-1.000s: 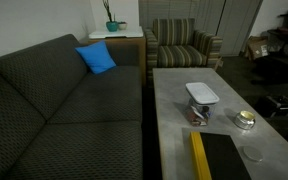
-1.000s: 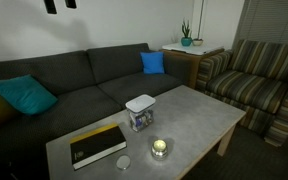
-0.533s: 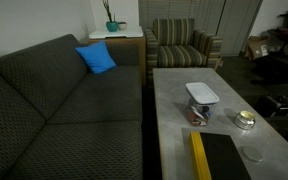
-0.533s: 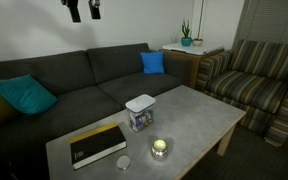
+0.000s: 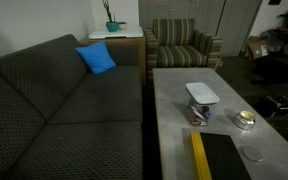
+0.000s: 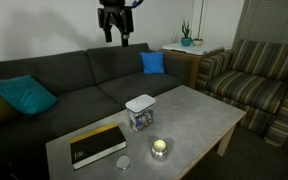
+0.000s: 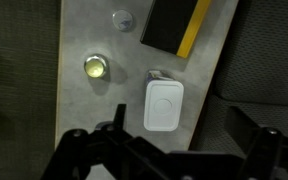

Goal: Remove the lid from the glass object and put it on the table

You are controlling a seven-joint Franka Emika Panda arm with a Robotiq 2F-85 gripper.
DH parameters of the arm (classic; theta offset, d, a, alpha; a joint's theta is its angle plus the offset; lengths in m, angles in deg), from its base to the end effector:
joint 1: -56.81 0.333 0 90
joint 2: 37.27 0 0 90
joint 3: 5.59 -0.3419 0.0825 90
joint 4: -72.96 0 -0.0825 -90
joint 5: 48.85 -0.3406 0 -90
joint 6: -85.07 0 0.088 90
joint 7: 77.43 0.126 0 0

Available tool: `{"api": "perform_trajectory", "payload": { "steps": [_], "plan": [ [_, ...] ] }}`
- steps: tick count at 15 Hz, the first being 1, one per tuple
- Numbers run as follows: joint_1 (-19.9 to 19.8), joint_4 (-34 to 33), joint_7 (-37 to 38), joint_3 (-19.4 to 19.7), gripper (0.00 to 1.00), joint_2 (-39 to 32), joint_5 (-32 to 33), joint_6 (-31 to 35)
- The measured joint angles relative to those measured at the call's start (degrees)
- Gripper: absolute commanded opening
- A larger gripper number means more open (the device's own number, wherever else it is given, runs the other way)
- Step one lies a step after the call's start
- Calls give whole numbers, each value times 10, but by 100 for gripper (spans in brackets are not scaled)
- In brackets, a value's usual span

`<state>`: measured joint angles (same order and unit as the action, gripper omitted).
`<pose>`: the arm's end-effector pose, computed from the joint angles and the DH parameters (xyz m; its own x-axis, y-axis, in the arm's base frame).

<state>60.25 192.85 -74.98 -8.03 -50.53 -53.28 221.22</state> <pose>0.5551 0.0582 0.3531 0.9989 0.0025 0.0475 0.0057 -0.9977 -0.0682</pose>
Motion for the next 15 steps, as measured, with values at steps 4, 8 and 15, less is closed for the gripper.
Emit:
{"api": "perform_trajectory", "payload": {
  "steps": [4, 8, 15],
  "plan": [
    [0, -36, -8, -2, 100, -52, -21, 19],
    [0, -39, -8, -2, 100, -51, -21, 19],
    [1, -44, -8, -2, 100, -69, 11, 34]
  ]
}}
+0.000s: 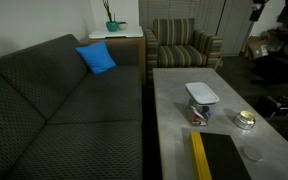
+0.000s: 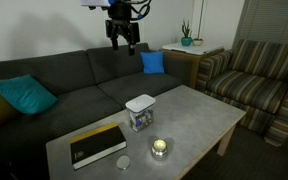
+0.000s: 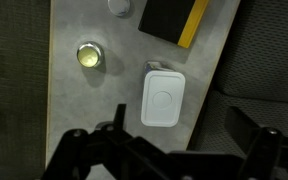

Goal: Remove the lid from the glass object and put it on the table

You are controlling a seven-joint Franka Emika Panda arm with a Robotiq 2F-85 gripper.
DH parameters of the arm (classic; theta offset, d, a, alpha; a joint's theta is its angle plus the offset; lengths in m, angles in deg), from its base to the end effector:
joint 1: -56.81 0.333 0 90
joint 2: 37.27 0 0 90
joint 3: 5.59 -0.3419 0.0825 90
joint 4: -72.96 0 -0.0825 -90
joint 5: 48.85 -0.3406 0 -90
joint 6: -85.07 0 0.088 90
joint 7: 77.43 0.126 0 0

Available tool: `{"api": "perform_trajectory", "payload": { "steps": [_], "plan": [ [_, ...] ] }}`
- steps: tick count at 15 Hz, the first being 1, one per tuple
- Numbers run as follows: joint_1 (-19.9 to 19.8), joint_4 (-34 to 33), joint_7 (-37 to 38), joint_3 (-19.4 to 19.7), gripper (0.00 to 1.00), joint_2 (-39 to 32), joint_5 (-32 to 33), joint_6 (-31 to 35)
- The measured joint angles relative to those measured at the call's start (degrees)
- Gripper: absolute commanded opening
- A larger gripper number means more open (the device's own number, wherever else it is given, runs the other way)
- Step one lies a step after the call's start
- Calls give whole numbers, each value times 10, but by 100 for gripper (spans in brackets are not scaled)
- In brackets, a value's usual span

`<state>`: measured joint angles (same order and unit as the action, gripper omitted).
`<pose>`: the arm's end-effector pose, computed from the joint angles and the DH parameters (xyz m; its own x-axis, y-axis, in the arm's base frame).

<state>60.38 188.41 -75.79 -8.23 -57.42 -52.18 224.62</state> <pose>0.5856 0.0631 0.3205 0.9973 0.0315 0.0660 0.0353 -0.9977 -0.0584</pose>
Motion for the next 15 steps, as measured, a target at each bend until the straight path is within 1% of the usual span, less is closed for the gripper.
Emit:
{"api": "perform_trajectory", "payload": {
  "steps": [5, 11, 13, 15],
  "plan": [
    [-1, -35, -10, 4, 100, -65, 32, 29],
    [-7, -123, -40, 4, 100, -165, 33, 35],
    [-11, -141, -44, 3, 100, -184, 33, 35],
    [-11, -145, -45, 3, 100, -186, 33, 35]
  ]
}}
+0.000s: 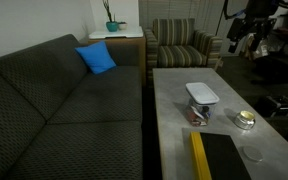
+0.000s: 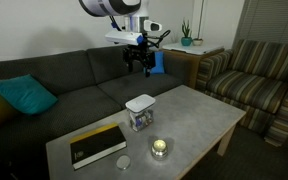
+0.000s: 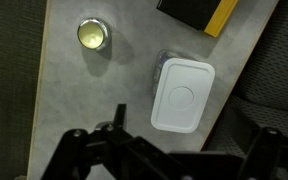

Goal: Remove the lid from the glass object and put it on the table

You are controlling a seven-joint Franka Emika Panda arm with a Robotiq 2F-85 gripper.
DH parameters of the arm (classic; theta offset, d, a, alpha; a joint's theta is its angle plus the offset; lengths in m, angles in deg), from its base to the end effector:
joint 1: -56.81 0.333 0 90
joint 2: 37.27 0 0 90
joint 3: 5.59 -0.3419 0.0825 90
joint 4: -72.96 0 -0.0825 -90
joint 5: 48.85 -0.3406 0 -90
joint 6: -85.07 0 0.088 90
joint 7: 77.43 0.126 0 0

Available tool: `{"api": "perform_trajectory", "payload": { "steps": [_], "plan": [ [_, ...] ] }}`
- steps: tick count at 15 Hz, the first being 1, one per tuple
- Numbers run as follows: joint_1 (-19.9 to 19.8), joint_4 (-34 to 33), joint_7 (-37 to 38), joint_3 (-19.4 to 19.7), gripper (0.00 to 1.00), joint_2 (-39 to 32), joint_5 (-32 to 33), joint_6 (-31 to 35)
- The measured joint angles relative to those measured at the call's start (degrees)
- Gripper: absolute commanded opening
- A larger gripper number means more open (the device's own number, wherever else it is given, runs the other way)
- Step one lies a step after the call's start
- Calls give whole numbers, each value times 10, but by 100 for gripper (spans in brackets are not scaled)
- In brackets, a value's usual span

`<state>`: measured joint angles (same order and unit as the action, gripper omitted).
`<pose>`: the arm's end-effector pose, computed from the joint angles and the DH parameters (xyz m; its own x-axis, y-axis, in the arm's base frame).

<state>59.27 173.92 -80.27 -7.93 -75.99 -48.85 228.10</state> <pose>0.6547 0.0519 0.2215 0.9907 0.1224 0.0600 0.1239 -0.9920 -0.0226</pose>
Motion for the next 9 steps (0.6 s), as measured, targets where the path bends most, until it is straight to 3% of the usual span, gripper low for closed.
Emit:
{"api": "perform_trajectory", "payload": {
  "steps": [5, 9],
  "plan": [
    [1, -17, 2, 4, 100, -19, 5, -5],
    [-17, -95, -41, -8, 100, -82, -2, -7]
  ]
}}
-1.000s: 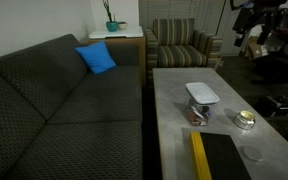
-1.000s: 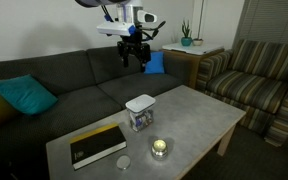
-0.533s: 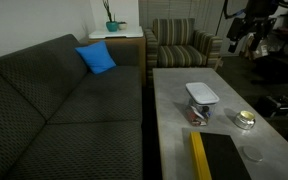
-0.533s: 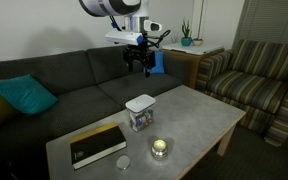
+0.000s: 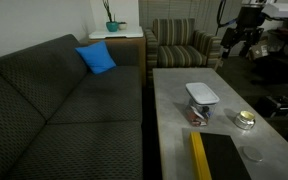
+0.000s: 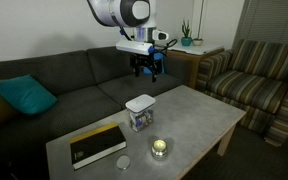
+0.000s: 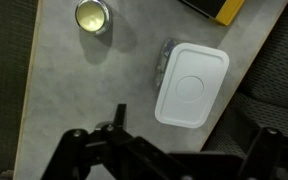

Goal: Remove the lid from the glass object and put it on the table

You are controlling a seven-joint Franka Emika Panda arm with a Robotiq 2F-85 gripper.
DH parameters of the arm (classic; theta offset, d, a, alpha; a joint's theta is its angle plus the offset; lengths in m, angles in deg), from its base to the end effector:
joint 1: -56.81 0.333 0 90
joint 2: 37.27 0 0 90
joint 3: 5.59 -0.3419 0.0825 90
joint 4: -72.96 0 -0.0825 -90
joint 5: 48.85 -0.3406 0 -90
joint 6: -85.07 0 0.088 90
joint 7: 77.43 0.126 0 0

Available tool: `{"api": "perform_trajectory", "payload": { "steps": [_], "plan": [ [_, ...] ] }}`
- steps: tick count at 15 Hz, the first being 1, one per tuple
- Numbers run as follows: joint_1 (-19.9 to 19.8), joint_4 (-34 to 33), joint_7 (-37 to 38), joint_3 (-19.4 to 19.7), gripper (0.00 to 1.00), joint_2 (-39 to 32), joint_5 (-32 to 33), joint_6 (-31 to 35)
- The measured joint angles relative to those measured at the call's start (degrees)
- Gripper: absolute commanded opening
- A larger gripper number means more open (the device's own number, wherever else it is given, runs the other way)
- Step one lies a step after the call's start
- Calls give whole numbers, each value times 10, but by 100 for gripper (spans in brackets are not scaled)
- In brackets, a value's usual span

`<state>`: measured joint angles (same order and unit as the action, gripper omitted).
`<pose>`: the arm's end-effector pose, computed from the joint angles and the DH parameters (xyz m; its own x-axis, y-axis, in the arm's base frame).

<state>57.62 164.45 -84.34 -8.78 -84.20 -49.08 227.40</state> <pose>0.6891 0.0420 0.1871 0.9834 0.1658 0.0735 0.1686 -0.9851 -0.0347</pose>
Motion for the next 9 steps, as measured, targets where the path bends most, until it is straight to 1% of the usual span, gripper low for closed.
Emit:
{"api": "perform_trajectory", "payload": {
  "steps": [3, 5, 7, 9],
  "plan": [
    [-16, -82, -29, -14, 100, -51, -4, -20],
    [-19, -134, -38, -25, 100, -83, -6, -47],
    [-13, -180, -48, -38, 100, -111, -6, -81],
    [1, -223, -52, -42, 100, -137, -4, -117]
  ]
}}
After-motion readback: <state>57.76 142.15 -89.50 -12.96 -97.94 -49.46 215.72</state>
